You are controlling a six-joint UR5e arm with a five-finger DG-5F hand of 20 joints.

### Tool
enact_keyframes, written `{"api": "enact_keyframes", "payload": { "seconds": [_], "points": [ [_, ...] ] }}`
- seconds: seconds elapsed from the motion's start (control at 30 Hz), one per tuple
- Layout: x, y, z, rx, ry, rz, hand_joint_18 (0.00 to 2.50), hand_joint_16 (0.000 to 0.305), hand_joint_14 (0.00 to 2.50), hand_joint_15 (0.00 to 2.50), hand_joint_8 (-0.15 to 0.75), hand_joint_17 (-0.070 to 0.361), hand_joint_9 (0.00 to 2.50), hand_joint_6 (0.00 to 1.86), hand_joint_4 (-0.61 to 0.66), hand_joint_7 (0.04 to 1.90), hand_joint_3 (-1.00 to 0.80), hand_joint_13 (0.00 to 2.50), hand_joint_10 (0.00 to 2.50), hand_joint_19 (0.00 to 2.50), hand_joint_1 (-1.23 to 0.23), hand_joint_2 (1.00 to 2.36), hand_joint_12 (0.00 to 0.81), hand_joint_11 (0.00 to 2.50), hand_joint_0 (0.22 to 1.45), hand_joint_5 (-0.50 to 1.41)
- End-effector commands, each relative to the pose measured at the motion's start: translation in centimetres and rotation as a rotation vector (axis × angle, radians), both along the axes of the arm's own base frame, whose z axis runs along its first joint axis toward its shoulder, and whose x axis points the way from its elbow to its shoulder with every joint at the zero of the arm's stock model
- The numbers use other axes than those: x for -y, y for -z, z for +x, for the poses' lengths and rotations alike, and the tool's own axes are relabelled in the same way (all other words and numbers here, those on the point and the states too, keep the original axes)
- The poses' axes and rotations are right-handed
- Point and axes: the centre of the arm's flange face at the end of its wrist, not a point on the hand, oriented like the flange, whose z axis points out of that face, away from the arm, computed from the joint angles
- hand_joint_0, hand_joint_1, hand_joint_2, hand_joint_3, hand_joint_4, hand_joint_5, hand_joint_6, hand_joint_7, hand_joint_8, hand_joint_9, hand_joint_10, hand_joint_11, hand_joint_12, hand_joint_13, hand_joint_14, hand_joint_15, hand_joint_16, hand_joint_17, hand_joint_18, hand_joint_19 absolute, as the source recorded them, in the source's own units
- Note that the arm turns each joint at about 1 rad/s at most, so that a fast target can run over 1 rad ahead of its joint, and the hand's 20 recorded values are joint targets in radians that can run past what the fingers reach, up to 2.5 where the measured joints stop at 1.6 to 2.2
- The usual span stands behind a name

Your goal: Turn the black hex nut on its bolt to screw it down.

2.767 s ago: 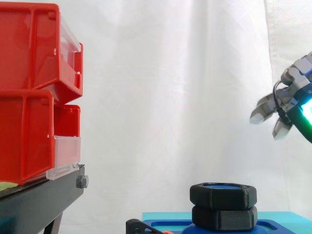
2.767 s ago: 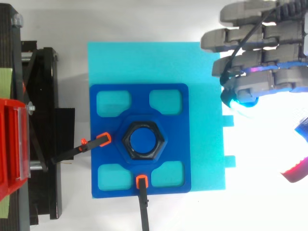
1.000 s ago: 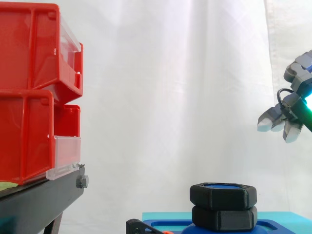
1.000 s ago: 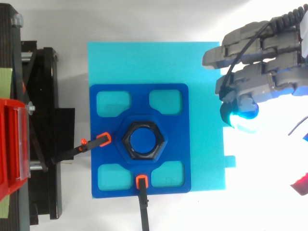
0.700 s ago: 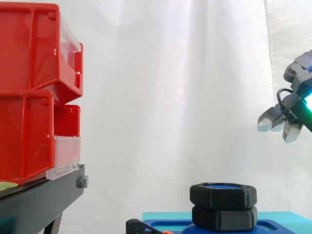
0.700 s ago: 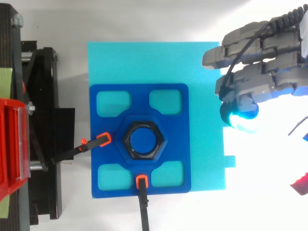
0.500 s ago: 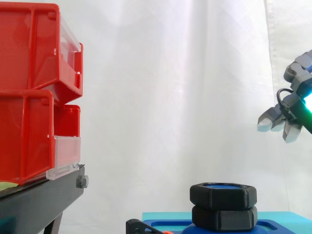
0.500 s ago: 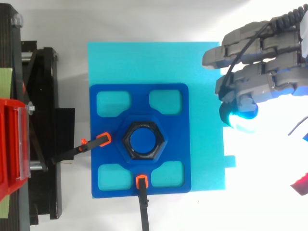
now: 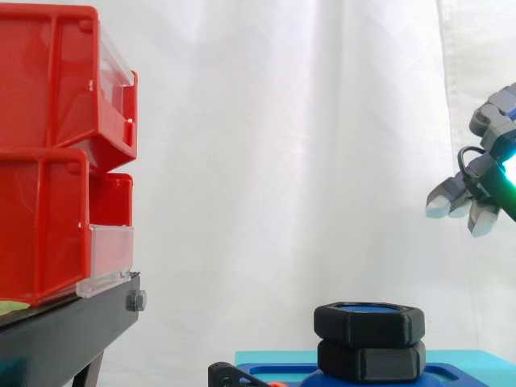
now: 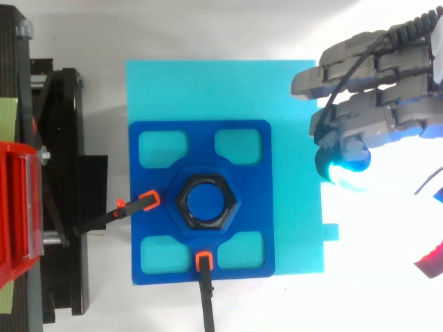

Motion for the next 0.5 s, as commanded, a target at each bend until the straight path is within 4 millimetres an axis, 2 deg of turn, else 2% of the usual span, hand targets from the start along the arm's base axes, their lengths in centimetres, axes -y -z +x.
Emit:
{"api": "enact_keyframes", "payload": {
  "seconds": [0.0,0.47],
  "points": [
    [0.02,-0.06,0.01,0.001,0.0,0.0,0.27,0.045,0.0,0.09,0.287,0.101,0.69,0.5,0.21,1.29,-0.5,0.42,0.01,0.34,-0.38,1.0,0.328,0.26,0.53,-0.12],
    [-0.07,0.01,0.0,0.0,-0.001,0.0,0.27,0.044,0.0,0.09,0.287,0.099,0.69,0.5,0.21,1.28,-0.5,0.42,0.01,0.34,-0.38,1.0,0.33,0.25,0.53,-0.12]
  ]
}}
